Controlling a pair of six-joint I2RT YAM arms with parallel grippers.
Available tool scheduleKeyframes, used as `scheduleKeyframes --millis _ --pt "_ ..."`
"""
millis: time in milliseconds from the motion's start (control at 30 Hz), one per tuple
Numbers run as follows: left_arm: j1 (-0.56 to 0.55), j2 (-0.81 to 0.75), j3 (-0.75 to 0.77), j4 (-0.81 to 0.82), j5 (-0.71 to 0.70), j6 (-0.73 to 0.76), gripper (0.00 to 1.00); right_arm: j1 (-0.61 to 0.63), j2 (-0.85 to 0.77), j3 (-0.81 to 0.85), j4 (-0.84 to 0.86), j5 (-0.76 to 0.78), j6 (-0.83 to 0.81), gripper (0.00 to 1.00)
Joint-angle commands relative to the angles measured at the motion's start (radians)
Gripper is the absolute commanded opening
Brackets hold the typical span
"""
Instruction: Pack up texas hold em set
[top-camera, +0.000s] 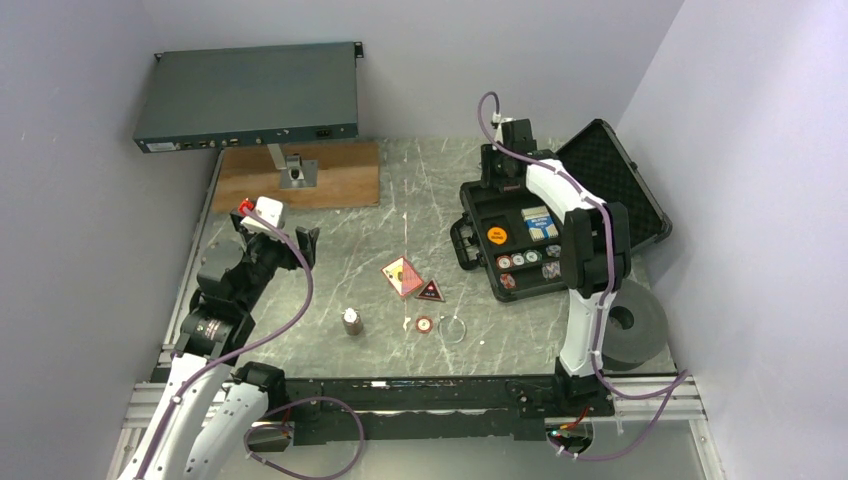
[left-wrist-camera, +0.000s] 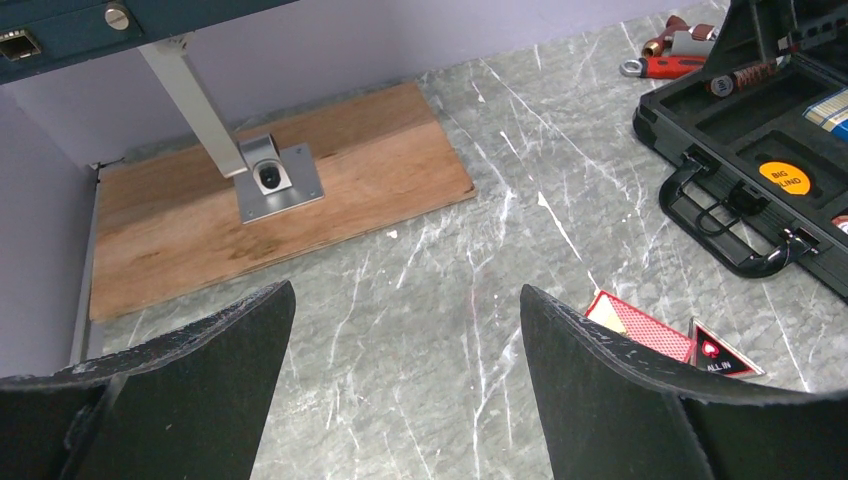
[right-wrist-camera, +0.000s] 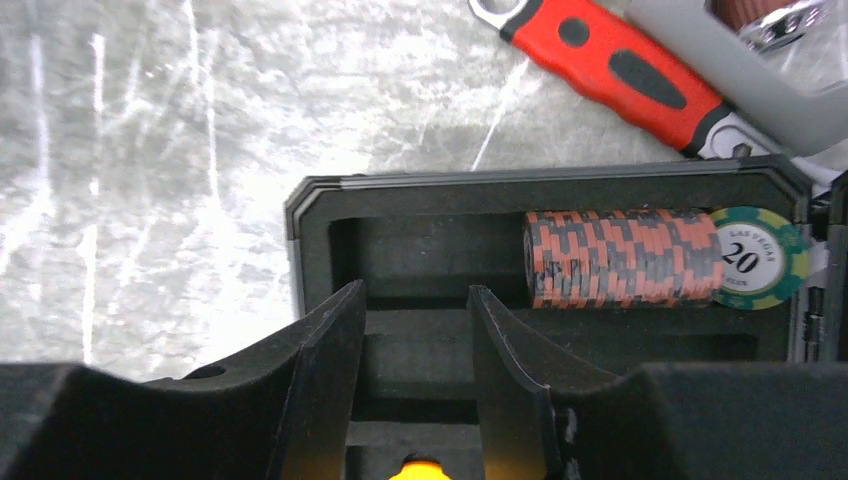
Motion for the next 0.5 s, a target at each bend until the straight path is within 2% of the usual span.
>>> scheduleKeyframes --millis 0,233,467 --pt "-0.004 -0.017 0.017 0.015 0.015 0.006 0.89 0.005 -0.086 -0.008 0.05 -0.006 0.047 0.44" --pt "-0.004 -0.028 0.015 0.013 0.009 0.008 0.89 0.004 -0.005 -0.003 0.074 0.012 0.126 0.21" --pt "-0.004 -0.028 0.015 0.015 0.01 0.008 0.89 -0.006 0.088 0.03 0.045 0.18 0.095 0.12"
